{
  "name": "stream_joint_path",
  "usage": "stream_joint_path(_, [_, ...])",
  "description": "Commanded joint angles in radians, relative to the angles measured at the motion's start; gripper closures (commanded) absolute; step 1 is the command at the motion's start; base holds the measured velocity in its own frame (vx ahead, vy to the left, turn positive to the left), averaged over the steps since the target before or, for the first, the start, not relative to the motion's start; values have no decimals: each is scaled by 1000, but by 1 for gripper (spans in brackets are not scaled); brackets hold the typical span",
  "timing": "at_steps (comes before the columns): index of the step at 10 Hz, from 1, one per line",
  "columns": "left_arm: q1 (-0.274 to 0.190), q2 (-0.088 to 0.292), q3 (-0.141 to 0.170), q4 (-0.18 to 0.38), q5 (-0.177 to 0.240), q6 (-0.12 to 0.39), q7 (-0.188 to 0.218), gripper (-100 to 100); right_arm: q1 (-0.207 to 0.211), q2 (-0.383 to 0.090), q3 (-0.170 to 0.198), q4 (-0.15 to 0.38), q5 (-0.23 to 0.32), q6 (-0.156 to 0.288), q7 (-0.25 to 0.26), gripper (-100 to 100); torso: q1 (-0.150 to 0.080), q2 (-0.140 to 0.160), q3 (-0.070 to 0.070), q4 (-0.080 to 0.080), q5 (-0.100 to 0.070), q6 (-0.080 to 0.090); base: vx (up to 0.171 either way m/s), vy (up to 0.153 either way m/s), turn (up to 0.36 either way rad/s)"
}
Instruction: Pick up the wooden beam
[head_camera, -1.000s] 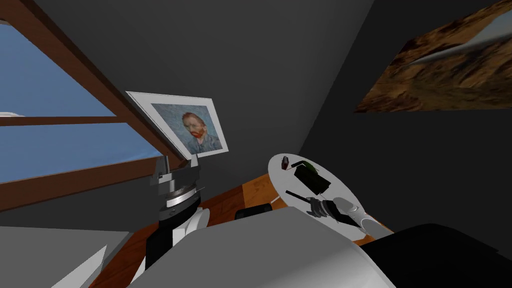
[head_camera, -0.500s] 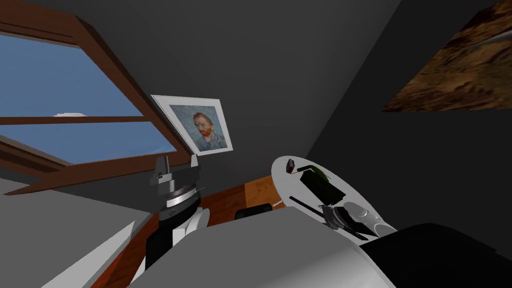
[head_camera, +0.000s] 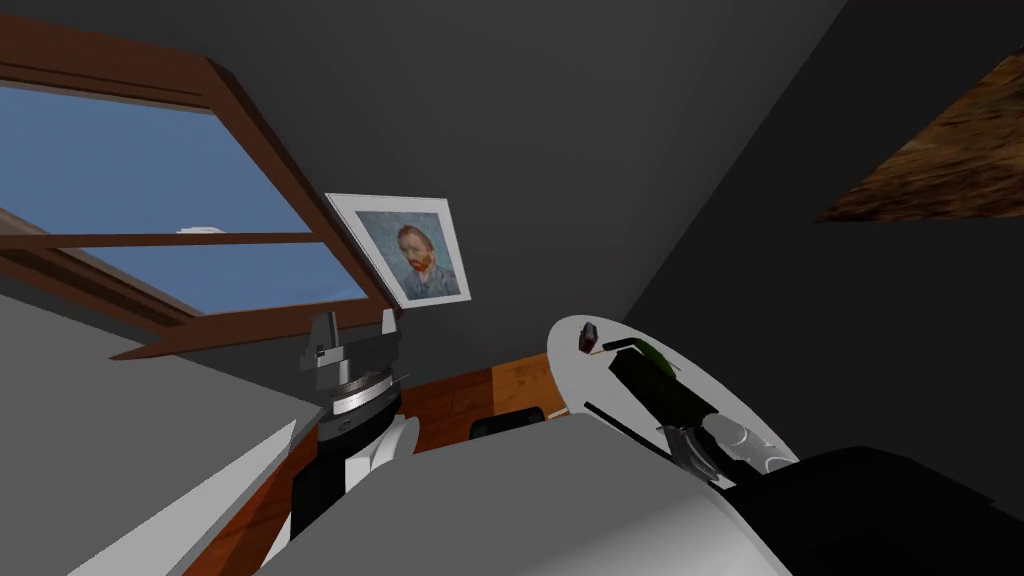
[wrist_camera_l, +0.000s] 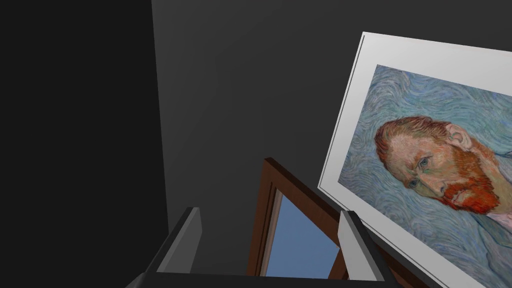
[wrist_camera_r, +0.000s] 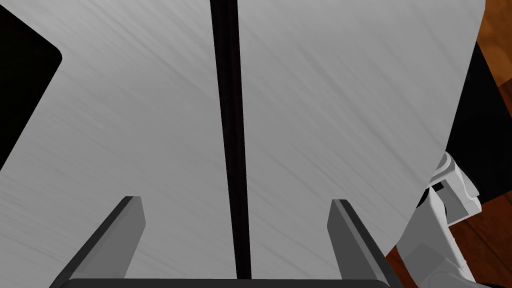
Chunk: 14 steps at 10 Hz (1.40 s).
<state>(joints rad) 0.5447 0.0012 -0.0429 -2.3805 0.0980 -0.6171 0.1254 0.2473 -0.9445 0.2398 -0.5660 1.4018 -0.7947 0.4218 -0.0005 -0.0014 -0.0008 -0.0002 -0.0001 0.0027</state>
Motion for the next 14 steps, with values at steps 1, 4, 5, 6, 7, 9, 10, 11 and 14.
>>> stream_joint_path(1, [0,0,0,0,0,0,0,0,7,-10,13,18,32,8,-9,-100,0,0,0,0,0,0,25,-34,163])
stream_joint_path(4, [0,0,0,0,0,0,0,0,10,-1,23,45,55,16,-5,-100,0,0,0,0,0,0,17,-24,83])
stream_joint_path(5, [0,0,0,0,0,0,0,0,10,-1,23,45,55,16,-5,-100,0,0,0,0,0,0,3,-11,-13])
stream_joint_path(6, [0,0,0,0,0,0,0,0,12,17,31,54,65,19,-3,-100,0,1,0,0,0,1,4,-9,48])
stream_joint_path(7, [0,0,0,0,0,0,0,0,12,17,31,54,65,19,-3,-100,1,1,0,0,0,0,4,-11,30])
stream_joint_path(9, [0,0,0,0,0,0,0,0,13,15,30,52,63,19,-5,0,1,1,0,0,0,0,0,0,0])
stream_joint_path(10, [0,0,0,0,0,0,0,0,9,44,37,74,55,43,-19,-100,1,1,1,0,0,0,-57,-39,189])
stream_joint_path(11, [0,0,0,0,0,0,0,0,7,58,41,85,51,54,-25,-100,-1,4,2,1,0,0,-90,-67,313])
stream_joint_path(14, [0,0,0,0,0,0,0,0,3,77,46,99,46,70,-38,-100,-2,7,4,2,-1,1,-78,-41,106])
